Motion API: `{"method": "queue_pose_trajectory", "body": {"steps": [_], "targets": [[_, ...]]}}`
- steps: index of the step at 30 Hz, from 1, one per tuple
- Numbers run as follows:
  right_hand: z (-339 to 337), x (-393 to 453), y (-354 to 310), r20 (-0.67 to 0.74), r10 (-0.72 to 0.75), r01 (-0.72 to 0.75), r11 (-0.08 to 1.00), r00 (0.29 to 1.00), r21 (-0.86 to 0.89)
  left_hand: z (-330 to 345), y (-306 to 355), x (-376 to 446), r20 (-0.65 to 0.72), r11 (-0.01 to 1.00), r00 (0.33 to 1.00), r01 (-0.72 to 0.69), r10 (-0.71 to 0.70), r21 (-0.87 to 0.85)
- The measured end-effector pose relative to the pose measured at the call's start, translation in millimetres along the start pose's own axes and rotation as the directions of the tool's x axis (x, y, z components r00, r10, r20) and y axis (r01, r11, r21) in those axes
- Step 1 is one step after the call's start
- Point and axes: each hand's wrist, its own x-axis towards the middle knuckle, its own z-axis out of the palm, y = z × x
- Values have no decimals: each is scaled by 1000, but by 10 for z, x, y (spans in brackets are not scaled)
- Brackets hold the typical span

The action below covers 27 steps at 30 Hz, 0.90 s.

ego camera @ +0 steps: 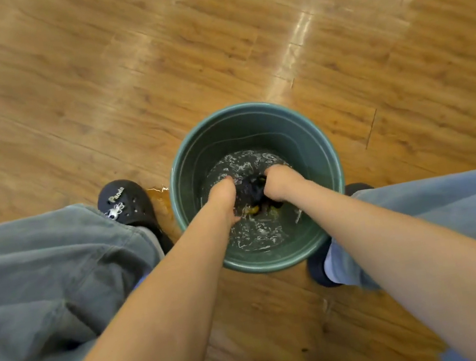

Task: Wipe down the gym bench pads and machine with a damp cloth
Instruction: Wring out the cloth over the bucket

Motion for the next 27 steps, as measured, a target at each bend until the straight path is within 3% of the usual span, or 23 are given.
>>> {"method": "queue_pose_trajectory", "body": {"steps": [1, 3, 5, 7, 8, 9, 11, 13, 15, 17, 19, 21, 27], "targets": [[6, -8, 4, 66, 20, -23, 999, 998, 49, 5, 0, -3, 3, 1000, 1000, 9, -9, 10], [-37, -62, -13, 168, 22, -85, 924, 985, 374, 7, -6, 25, 18, 999, 999, 41, -42, 33], [-90, -112, -24, 199, -42, -118, 680, 979, 723, 19, 3, 13, 86, 998, 994, 64, -62, -20], [-148, -140, -24, 182, -132, -106, 446, 974, 889, 20, 27, 0, 162, 992, 985, 74, -56, -104], [-175, -145, -35, 162, -159, -89, 393, 974, 915, 15, 35, -11, 188, 985, 982, 68, -38, -160], [-198, -151, -52, 140, -165, -64, 396, 976, 916, 12, 43, -44, 204, 970, 979, 56, -7, -235], [-202, -157, -99, 37, -135, 46, 563, 990, 825, 14, 34, -46, 198, 943, 979, 25, 44, -331], [-99, -133, -160, -150, -135, 202, 694, 979, 692, 90, 2, -96, 163, 920, 980, -45, 117, -389], [67, -175, -247, -336, -177, 353, 731, 925, 585, 215, -37, -156, 176, 896, 964, -106, 199, -432], [186, -206, -273, -464, -126, 404, 716, 877, 569, 295, -71, -164, 193, 906, 951, -149, 241, -397], [185, -221, -265, -473, -24, 359, 686, 881, 633, 289, -79, -164, 150, 937, 964, -166, 220, -307], [163, -216, -257, -430, 29, 285, 708, 902, 646, 249, -87, -55, 21, 964, 984, -168, 176, -204], [252, -111, -294, -290, 59, 145, 760, 955, 633, 142, -110, 67, -207, 971, 956, -174, 206, 162]]}}
